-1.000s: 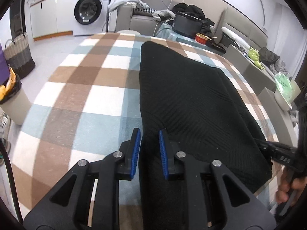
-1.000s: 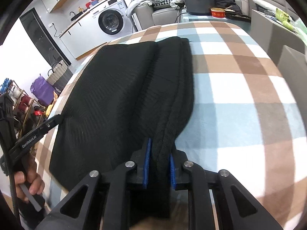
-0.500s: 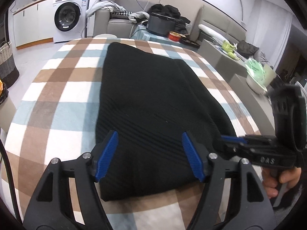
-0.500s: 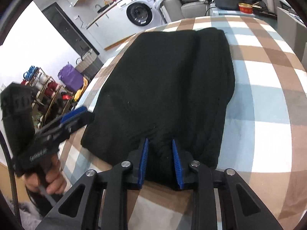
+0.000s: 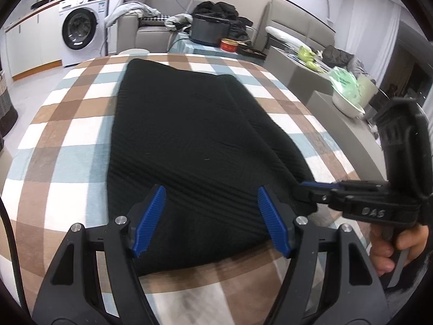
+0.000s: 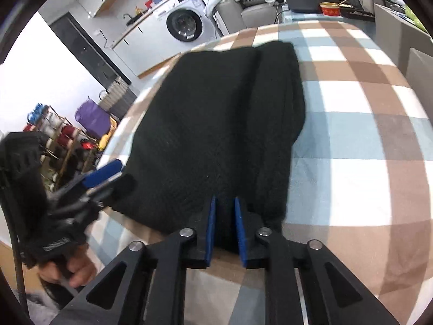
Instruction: Fold small clothes
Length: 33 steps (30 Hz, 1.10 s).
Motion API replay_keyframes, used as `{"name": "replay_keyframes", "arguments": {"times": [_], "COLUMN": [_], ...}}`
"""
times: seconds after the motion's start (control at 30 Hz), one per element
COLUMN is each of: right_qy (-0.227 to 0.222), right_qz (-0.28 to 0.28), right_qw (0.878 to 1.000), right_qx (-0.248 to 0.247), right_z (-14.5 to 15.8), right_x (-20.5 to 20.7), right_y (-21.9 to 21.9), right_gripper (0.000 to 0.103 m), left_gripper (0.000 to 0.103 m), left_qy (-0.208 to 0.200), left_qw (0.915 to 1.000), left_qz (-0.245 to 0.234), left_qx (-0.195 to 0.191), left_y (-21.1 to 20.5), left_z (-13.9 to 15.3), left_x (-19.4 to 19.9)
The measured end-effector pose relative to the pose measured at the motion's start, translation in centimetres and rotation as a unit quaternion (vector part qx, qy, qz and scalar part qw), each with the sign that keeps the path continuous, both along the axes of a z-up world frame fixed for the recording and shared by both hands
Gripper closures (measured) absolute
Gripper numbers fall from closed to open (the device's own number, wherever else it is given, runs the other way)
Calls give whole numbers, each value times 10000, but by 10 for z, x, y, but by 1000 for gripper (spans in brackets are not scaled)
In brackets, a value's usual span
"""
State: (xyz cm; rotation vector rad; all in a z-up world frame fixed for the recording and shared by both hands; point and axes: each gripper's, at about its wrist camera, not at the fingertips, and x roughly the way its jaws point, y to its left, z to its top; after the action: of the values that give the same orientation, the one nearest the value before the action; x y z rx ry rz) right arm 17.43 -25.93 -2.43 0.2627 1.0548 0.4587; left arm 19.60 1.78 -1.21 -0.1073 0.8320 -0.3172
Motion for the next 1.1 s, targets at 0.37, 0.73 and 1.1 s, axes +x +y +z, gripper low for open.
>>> {"name": "replay_keyframes", "arguments": {"times": [0.37,0.73,1.1], "right_qy": [44,24,219], "right_qz": [-620,-465,-396], "right_qw": [9968,9985,9987], "right_qx": [496,282,217], "right_z": [-2,-4,-18], "right_x": [-16,-14,-10], "right_y": [-40,-29,-34], "right_gripper": [85,97,96], "left_gripper": [35,103,45], "left_qy": [203,725,532], "left_qw": [9979,9954,9979], "left_qz": [-586,-272,-214], "left_qx": [-204,-572,286], "left_y": [-65,-73,-98], "left_z": [-5,-37,-27], "left_x": [27,73,71]}}
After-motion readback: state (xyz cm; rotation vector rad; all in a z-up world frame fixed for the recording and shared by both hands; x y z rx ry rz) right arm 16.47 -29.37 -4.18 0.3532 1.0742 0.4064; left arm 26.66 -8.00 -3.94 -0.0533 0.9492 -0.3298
